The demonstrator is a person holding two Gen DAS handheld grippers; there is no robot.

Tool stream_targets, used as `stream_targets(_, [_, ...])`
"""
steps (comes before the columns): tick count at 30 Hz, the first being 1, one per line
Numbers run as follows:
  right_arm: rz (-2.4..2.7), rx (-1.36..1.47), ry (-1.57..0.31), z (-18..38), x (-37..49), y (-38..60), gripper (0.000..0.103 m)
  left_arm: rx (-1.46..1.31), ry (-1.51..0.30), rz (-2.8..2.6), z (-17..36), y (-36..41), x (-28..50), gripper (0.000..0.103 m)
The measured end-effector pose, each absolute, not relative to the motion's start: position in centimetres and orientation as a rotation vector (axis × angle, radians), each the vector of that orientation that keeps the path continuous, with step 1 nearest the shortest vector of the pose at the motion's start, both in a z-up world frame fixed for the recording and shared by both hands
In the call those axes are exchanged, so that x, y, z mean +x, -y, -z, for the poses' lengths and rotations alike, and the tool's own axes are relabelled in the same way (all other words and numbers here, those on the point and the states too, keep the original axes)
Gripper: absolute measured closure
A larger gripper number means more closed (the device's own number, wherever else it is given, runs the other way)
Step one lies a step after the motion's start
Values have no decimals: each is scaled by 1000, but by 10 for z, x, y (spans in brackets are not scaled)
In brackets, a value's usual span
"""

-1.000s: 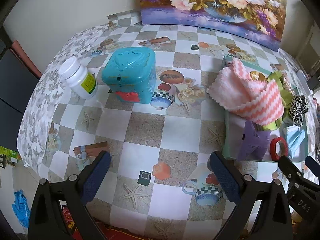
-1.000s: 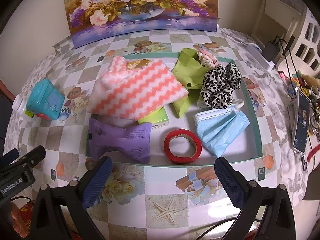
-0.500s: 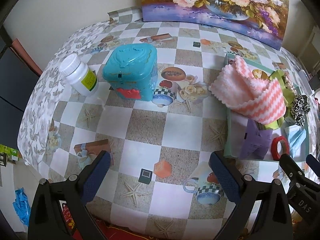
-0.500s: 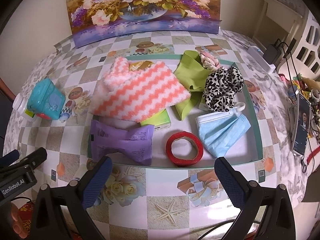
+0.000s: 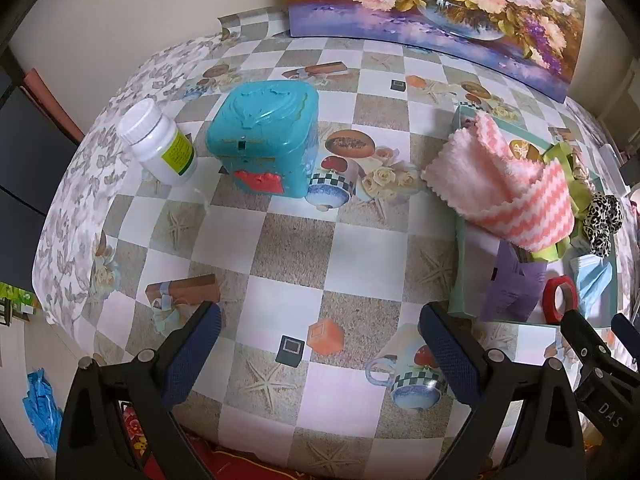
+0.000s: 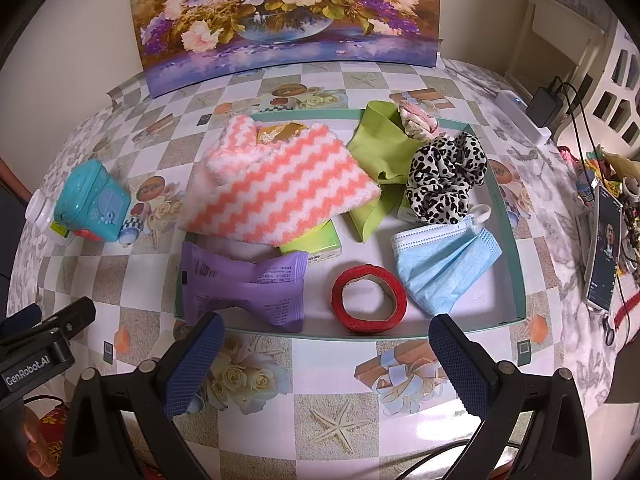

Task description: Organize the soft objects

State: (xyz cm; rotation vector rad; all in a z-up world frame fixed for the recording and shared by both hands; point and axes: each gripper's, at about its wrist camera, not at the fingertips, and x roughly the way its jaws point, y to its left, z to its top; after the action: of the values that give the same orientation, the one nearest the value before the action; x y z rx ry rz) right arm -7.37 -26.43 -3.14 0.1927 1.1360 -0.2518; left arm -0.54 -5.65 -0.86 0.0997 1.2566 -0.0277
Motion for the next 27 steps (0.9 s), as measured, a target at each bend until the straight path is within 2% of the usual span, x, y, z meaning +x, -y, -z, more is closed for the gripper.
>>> stream_targets(27, [251,195,-1138,33,-73,265,0,71,-1278,30,12,54,-4,4])
